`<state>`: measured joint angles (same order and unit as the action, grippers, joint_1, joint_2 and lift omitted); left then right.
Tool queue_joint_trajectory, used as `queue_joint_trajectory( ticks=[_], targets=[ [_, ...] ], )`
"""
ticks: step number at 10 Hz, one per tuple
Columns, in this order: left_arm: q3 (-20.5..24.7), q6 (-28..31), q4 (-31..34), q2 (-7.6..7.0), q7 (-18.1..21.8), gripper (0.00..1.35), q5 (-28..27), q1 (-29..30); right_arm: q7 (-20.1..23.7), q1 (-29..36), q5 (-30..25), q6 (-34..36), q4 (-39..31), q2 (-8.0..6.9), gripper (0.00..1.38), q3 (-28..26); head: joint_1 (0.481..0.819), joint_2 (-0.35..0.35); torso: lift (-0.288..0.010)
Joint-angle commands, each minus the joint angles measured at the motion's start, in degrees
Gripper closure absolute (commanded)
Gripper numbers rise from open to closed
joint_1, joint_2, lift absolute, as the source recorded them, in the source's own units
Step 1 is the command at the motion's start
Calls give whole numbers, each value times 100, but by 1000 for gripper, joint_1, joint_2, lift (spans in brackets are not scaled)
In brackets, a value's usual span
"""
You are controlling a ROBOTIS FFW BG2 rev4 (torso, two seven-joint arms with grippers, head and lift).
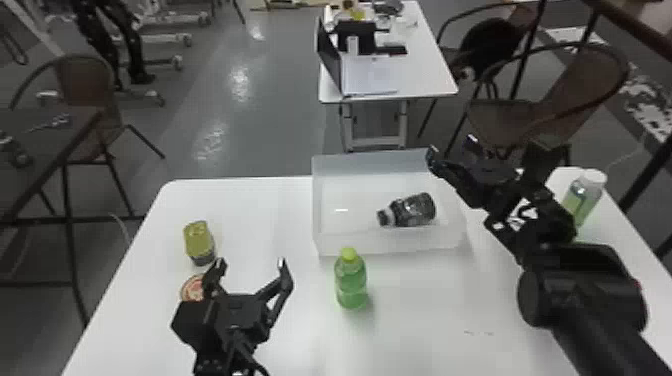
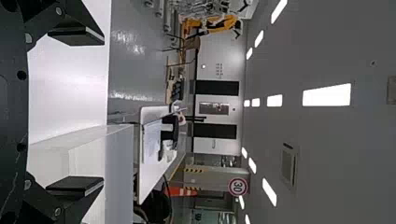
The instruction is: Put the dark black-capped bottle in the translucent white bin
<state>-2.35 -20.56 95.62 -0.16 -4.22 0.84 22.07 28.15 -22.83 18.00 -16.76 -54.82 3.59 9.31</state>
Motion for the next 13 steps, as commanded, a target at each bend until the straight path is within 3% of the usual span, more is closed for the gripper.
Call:
queue_joint_trajectory(
  ticks=[1,3,5,8,13],
  targets=[
    [-11,-27,9,31,0,229,-40,-1,-592,1290,-464,823,-2349,300,401,-184,695,111,-15],
    [24,-71,18,31,0,229,-84,34,-715,2643,-605,1482,-3860,414,401,-650,695,87,-15],
    [59,-133,27,31,0,229,-92,95,-926,3619,-464,1807,-4520,405,401,-711,695,61,-15],
    [41,-115,53,31,-9,229,-84,139,-908,4172,-631,1878,-4836,405,401,-711,695,70,-15],
    [32,-107,115,25,-9,229,-92,157,-873,4172,-666,1482,-4625,300,401,-703,695,77,-15]
  ],
)
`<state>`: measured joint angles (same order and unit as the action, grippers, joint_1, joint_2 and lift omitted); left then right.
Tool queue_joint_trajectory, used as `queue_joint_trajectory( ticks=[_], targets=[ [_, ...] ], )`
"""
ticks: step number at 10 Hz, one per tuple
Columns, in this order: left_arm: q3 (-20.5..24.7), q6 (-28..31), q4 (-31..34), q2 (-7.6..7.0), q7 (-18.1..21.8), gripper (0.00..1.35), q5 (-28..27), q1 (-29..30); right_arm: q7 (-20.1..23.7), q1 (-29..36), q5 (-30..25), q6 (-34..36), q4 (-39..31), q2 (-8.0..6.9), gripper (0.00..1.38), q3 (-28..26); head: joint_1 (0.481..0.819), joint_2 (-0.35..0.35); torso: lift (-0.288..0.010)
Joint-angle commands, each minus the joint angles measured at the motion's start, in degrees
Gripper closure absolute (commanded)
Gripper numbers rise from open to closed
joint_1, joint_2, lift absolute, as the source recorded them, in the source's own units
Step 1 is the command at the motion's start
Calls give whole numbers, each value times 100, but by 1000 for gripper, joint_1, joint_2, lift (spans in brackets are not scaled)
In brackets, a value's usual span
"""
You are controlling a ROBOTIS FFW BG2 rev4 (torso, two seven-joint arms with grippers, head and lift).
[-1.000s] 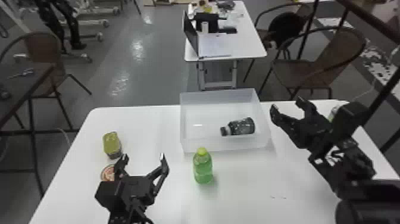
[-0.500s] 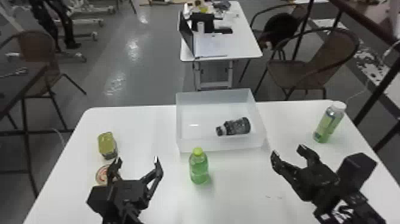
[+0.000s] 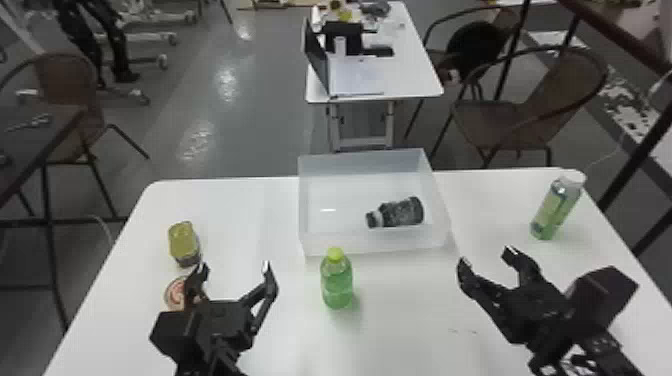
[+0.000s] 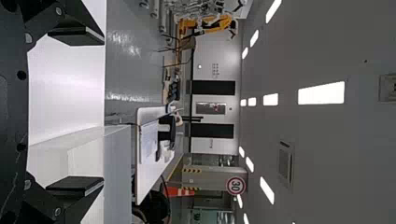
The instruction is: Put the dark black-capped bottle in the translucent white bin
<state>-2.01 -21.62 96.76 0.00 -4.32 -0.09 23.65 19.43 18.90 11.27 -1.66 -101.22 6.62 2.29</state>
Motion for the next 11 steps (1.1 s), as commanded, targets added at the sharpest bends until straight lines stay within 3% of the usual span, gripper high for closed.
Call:
queue_joint_trajectory(
  ticks=[1,11],
  targets=[
    [-1,0,1,0,-7,229,0,-1,0,0,-11,-28,6,-11,401,0,695,76,-15],
    [-1,0,19,-18,-7,229,0,8,-71,26,-143,34,-47,-82,401,-9,695,78,-15]
  ],
)
